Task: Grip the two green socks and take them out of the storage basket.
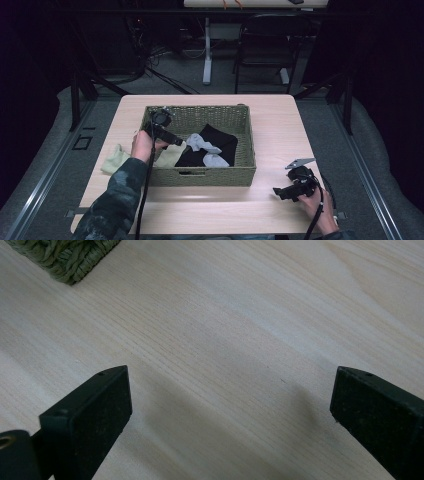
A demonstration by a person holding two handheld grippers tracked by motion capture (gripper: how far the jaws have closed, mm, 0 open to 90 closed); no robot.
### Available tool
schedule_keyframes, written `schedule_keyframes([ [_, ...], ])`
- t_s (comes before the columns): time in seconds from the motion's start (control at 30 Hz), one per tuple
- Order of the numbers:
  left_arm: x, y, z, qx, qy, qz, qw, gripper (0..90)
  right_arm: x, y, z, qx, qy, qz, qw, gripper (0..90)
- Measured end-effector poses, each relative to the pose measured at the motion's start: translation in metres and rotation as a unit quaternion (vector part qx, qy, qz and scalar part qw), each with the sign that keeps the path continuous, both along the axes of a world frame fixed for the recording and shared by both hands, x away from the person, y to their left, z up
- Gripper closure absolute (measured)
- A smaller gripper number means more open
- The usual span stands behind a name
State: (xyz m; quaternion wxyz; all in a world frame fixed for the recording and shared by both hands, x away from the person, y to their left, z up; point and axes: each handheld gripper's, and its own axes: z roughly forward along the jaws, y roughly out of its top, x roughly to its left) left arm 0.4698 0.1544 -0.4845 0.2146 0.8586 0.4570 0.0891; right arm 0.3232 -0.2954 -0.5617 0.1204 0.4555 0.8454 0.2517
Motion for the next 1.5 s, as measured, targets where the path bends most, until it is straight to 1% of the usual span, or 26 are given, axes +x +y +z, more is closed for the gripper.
schedule_keyframes([
  [0.1,0.003,-0.005,-0.006,0.003,0.003,0.000,1.0000,7.3,0.000,0.000,0.000,0.003,0.000,0.000,1.0000,2.4],
  [0.2,0.007,-0.009,-0.011,0.011,0.009,0.002,0.9999,6.9,0.000,0.000,0.000,0.002,0.000,0.001,1.0000,2.4],
  [0.27,0.009,-0.011,-0.015,0.010,0.016,-0.001,0.9998,7.5,0.000,0.000,0.000,0.000,0.000,0.001,1.0000,2.4],
  [0.3,0.010,-0.013,-0.017,0.015,0.016,-0.001,0.9998,7.5,0.000,0.000,0.000,-0.001,-0.001,0.000,1.0000,2.4],
  [0.33,0.011,-0.014,-0.019,0.014,0.018,-0.001,0.9997,7.6,0.000,0.000,0.000,-0.001,0.000,0.002,1.0000,2.4],
  [0.43,0.014,-0.016,-0.024,0.018,0.026,-0.005,0.9995,9.8,0.000,0.000,0.000,0.002,-0.001,0.000,1.0000,2.4],
  [0.57,0.016,-0.021,-0.031,0.021,0.040,-0.012,0.9989,13.3,0.000,0.000,0.000,-0.001,-0.001,0.001,1.0000,2.4],
  [0.67,0.018,-0.026,-0.035,0.041,0.051,-0.019,0.9977,16.1,0.000,0.000,0.000,-0.001,-0.001,0.001,1.0000,2.4],
  [0.7,0.018,-0.027,-0.037,0.050,0.056,-0.019,0.9970,18.7,0.000,0.000,0.000,-0.001,-0.001,0.001,1.0000,2.4],
  [0.73,0.019,-0.028,-0.038,0.053,0.057,-0.018,0.9968,20.8,0.000,0.000,0.000,-0.001,-0.001,0.001,1.0000,2.4],
  [0.83,0.020,-0.030,-0.043,0.071,0.073,-0.023,0.9945,24.3,0.000,0.000,0.000,-0.001,-0.001,0.001,1.0000,2.4],
  [0.87,0.020,-0.030,-0.044,0.074,0.076,-0.023,0.9941,28.3,0.000,0.000,0.000,-0.002,-0.001,0.000,1.0000,2.4],
  [0.93,0.021,-0.029,-0.044,0.072,0.080,-0.023,0.9940,38.7,0.000,0.000,0.001,-0.001,-0.002,0.000,1.0000,2.4],
  [1.0,0.021,-0.028,-0.047,0.069,0.090,-0.025,0.9932,53.5,0.000,0.000,0.001,-0.002,-0.002,0.000,1.0000,2.4],
  [1.03,0.021,-0.028,-0.047,0.070,0.093,-0.026,0.9929,60.2,0.000,0.000,0.000,-0.002,-0.001,0.001,1.0000,2.4],
  [1.1,0.021,-0.028,-0.046,0.072,0.091,-0.029,0.9928,72.8,0.000,0.000,0.001,-0.001,-0.002,0.001,1.0000,2.4],
  [1.17,0.020,-0.026,-0.043,0.065,0.082,-0.029,0.9941,82.8,0.000,0.000,0.001,-0.001,-0.002,0.000,1.0000,2.5],
  [1.23,0.019,-0.024,-0.039,0.061,0.077,-0.029,0.9947,84.9,0.000,0.000,0.001,-0.001,-0.002,0.000,1.0000,2.5],
  [1.33,0.016,-0.018,-0.030,0.050,0.067,-0.031,0.9960,85.5,0.000,-0.001,0.001,-0.004,-0.003,-0.001,1.0000,2.5],
  [1.37,0.015,-0.016,-0.026,0.043,0.061,-0.030,0.9968,85.5,0.000,0.000,0.001,-0.001,-0.003,-0.001,1.0000,2.5],
  [1.5,0.010,-0.008,-0.008,0.030,0.046,-0.033,0.9979,85.6,0.000,0.000,0.001,-0.002,-0.002,0.000,1.0000,2.5],
])
